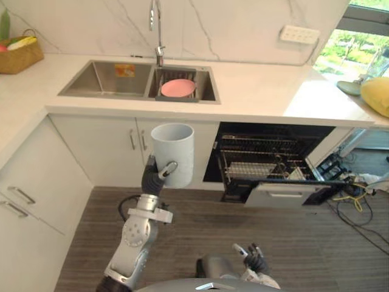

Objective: Walk over to the sink, pick up the cup, carry it to the dishwasher, place the cup inside the dishwasher, then close the dishwasher door

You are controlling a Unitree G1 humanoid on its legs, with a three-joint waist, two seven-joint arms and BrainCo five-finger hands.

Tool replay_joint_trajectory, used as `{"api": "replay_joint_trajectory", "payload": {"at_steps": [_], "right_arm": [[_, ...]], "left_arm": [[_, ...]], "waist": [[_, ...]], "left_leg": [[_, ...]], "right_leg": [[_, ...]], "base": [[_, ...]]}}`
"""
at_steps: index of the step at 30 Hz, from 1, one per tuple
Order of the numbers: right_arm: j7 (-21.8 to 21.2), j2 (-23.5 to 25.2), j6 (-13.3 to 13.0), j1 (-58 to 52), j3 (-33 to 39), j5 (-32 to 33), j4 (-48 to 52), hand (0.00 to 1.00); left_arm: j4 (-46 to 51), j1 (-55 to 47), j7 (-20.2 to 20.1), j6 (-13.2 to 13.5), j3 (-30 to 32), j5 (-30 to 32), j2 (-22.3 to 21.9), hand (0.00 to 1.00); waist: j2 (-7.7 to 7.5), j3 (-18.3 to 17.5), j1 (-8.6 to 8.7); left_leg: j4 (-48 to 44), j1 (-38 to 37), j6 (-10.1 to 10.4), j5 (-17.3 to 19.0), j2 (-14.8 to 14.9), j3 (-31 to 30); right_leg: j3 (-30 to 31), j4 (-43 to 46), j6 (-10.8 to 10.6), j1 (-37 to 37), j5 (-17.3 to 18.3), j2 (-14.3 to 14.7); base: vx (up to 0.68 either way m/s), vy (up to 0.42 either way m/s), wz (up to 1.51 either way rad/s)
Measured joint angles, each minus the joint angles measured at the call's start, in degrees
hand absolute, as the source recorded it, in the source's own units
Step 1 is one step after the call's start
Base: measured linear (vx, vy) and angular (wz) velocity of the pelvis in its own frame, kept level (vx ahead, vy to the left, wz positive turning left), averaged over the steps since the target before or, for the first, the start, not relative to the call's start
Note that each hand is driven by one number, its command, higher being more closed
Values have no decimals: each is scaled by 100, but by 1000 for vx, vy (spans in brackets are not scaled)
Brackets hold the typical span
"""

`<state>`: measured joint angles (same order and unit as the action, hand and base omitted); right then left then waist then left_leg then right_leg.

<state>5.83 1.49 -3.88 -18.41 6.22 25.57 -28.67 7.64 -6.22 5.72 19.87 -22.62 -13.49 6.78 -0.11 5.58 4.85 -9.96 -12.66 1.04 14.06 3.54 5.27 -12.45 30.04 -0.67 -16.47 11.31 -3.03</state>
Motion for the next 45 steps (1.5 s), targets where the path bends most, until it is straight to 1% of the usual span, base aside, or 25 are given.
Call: {"api": "replay_joint_trajectory", "payload": {"at_steps": [1, 2, 4, 5, 9, 11, 12, 14, 16, 17, 19, 20, 21, 22, 23, 25, 27, 29, 31, 34, 37, 40, 43, 44, 45], "right_arm": [[101, 4, -3, -81, -154, 12, 192, 0], [104, -24, 3, -215, -421, 73, 466, 0], [91, -254, 17, -176, -418, 108, 779, 0], [115, -317, 12, -108, -420, 115, 804, 0], [357, -230, 32, -213, -421, 265, 837, 0], [366, -169, 34, -475, -424, 330, 1111, 0], [406, -176, 31, -619, -425, 329, 1279, 0], [541, -247, 30, -618, -386, 344, 1330, 0], [573, -299, 25, -593, -392, 382, 1427, 0], [573, -307, 13, -463, -399, 379, 1398, 0], [581, -316, -13, -341, -422, 378, 1239, 0], [673, -320, -97, -154, -421, 379, 1005, 0], [707, -321, -101, -138, -420, 378, 972, 0], [843, -311, -138, -99, -395, 380, 956, 0], [981, -290, -212, -90, -394, 375, 809, 0], [1135, -161, -207, -32, -410, 379, 723, 0], [1299, -58, -248, 4, -321, 378, 443, 0], [1092, 21, -467, 144, 142, 439, -98, 0], [777, 23, -1047, 71, 722, 439, -431, 0], [458, -5, -1351, -262, 995, 829, -228, 0], [154, 32, -1362, -627, 1163, 1016, 462, 0], [25, -20, -1214, -694, 1440, 1128, 1585, 0], [-382, -251, -1091, -310, 1475, 1247, 2821, 0], [-611, -261, -1089, 45, 1461, 1230, 2919, 0], [-702, -255, -1087, 221, 1421, 1229, 2964, 0]], "left_arm": [[87, -89, -85, -43, 51, 1, 14, 100], [260, -263, -118, -55, 132, 13, -31, 100], [319, -358, -102, -81, 118, 25, -132, 100], [321, -354, -106, -72, 92, 30, -143, 100], [329, -322, -97, 31, -8, 46, -134, 100], [491, -377, -97, 59, -33, 83, -198, 100], [548, -418, -106, 132, -61, 140, -298, 100], [546, -486, -106, 143, -143, 142, -365, 100], [544, -549, -108, 154, -196, 141, -370, 100], [529, -664, -108, 156, -235, 139, -388, 100], [465, -742, -96, 156, -269, 138, -356, 100], [370, -741, -102, 156, -310, 138, -347, 100], [348, -739, -104, 156, -323, 137, -353, 100], [257, -732, -103, 156, -385, 135, -382, 100], [175, -776, -103, 153, -456, 130, -364, 100], [171, -774, -102, 150, -474, 129, -264, 100], [133, -674, -97, 151, -504, 128, -256, 100], [-52, -470, -97, 147, -481, 121, -192, 100], [-93, -278, -93, 149, -479, 103, -144, 100], [-93, -56, -94, 113, -483, 3, -142, 100], [-91, 70, -114, 99, -455, -58, -141, 100], [34, 68, -110, 6, -450, -114, -136, 100], [351, 47, 0, -102, -340, -66, -141, 100], [451, 42, 83, -144, -109, 68, -137, 100], [491, 51, 137, -162, 41, 136, -136, 100]], "waist": [[-49, -13, -23], [-90, -47, -66], [230, -34, -82], [278, -13, -82], [313, 36, -68], [364, 65, -98], [399, 87, -105], [426, 81, -143], [415, 74, -212], [379, -27, -334], [306, -112, -379], [251, -186, -375], [253, -192, -375], [314, -224, -373], [280, -319, -360], [56, -397, -289], [-35, -447, -248], [11, -428, -230], [56, -436, -141], [63, -416, 17], [1, -347, 159], [-18, -326, 140], [-100, -319, -41], [-139, -278, -67], [-161, -268, -60]], "left_leg": [[-6, -240, 169, 135, 5, 196], [-134, -532, 262, 508, -12, 498], [-304, -640, 264, 654, 227, 820], [-389, -644, 246, 643, 267, 913], [-1859, -385, -12, 270, 614, 1116], [-3425, 262, 7, -531, 1020, 1085], [-4403, 757, 149, -898, 1350, 1027], [-4942, 1198, 121, -542, 1632, 1220], [-4677, 1388, 56, -189, 1637, 1375], [-3437, 1568, 90, 181, 1365, 1327], [-1672, 1534, 111, 163, 850, 854], [-378, 1460, 97, -303, 513, 451], [-163, 1436, 115, -431, 470, 391], [515, 1389, 141, -1249, 400, 237], [616, 1276, 458, -1495, 344, 265], [710, 1164, 400, -1459, 190, 409], [838, 1062, 334, -1416, 121, 565], [901, 909, 292, -1380, 111, 717], [924, 740, 282, -1210, 116, 960], [889, 665, 241, -1061, 127, 1334], [680, 650, 203, -822, 178, 1566], [554, 572, 222, -634, 210, 1888], [219, 521, 219, -507, 265, 2432], [0, 547, 255, -436, 322, 2469], [-128, 603, 269, -425, 351, 2383]], "right_leg": [[-561, -943, 222, 207, -688, -80], [-894, -1222, 661, 295, -1465, -141], [-837, -996, 692, 264, -1180, 125], [-783, -912, 671, 231, -1090, 163], [-713, -798, 671, 573, -424, 432], [-680, -1136, 681, 985, -368, 591], [-611, -1402, 679, 1239, -369, 730], [-425, -1708, 692, 1622, -361, 803], [-179, -1916, 687, 1868, -360, 792], [184, -2015, 641, 1885, -335, 701], [481, -2026, 514, 1854, -374, 549], [699, -1982, 404, 1847, -350, 431], [729, -1975, 373, 1847, -338, 421], [854, -1961, 235, 1845, -258, 432], [981, -1949, 118, 1856, -194, 359], [1012, -2017, 11, 1870, -158, 178], [1124, -2175, -104, 1897, -219, 106], [1214, -2288, -216, 1994, -329, 96], [1363, -2302, -230, 2042, -379, 98], [1506, -2297, -247, 1951, -404, 104], [1540, -2263, -276, 1916, -437, 110], [1482, -2191, -345, 1774, -328, 27], [28, -1683, -303, 1440, -321, -626], [-264, -1576, -179, 1396, -428, -716], [-225, -1591, -256, 1378, -510, -685]], "base": [[547, -36, -63], [527, -25, -72], [448, -11, -70], [352, -60, -53], [281, -113, -32], [300, -64, -22], [292, -15, -22], [290, 2, -37], [275, 24, -73], [263, 60, -103], [309, 150, -106], [376, 209, -72], [396, 239, -59], [258, 184, -57], [283, 231, -56], [208, 190, -37], [118, 131, -36], [68, 109, -42], [31, 81, -51], [-25, 40, -66], [-85, 5, -51], [-98, 19, -64], [-57, 97, -87], [2, 71, -88], [2, -24, -69]]}}
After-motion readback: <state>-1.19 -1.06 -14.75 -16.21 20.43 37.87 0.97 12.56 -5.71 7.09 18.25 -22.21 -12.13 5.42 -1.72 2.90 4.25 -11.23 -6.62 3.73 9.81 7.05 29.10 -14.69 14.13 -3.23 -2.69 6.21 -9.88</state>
